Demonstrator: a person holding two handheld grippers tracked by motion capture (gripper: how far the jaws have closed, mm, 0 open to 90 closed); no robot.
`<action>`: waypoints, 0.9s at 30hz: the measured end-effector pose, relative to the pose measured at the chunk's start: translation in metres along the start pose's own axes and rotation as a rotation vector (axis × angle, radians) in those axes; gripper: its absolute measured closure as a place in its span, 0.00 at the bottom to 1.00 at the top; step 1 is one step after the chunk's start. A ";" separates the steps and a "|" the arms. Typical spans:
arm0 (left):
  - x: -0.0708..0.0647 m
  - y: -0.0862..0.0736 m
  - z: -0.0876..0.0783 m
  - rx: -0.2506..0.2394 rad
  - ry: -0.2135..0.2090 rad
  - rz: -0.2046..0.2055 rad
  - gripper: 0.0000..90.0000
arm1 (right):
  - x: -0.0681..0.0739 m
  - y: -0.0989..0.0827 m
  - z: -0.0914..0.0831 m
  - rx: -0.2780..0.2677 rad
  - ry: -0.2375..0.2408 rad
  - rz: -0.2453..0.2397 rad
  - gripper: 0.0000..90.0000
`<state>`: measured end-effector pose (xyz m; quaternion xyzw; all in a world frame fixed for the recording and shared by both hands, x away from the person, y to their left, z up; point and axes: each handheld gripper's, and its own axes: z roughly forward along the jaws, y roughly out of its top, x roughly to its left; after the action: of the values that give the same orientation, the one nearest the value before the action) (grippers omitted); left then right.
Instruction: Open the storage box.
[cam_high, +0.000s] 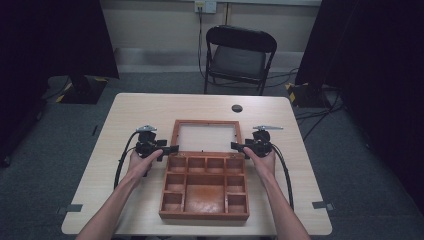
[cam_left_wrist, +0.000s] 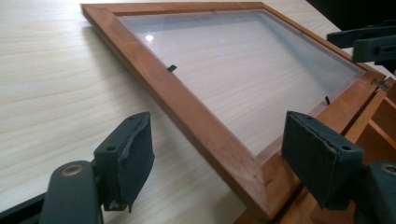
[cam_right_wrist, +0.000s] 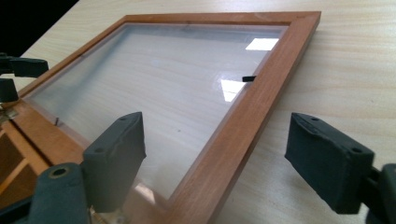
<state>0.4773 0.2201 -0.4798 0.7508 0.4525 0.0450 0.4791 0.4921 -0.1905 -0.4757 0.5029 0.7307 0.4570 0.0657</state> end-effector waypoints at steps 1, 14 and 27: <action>0.000 0.000 -0.002 -0.002 0.006 0.004 0.27 | 0.001 0.000 -0.002 -0.008 0.000 -0.007 0.22; -0.007 -0.008 -0.036 -0.024 0.024 0.051 0.21 | 0.018 0.003 -0.033 -0.035 0.017 -0.079 0.22; -0.011 -0.026 -0.072 -0.028 0.048 0.105 0.19 | 0.014 -0.018 -0.084 -0.064 -0.018 -0.086 0.20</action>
<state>0.4179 0.2644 -0.4571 0.7655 0.4230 0.0945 0.4756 0.4265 -0.2311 -0.4355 0.4727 0.7361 0.4722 0.1081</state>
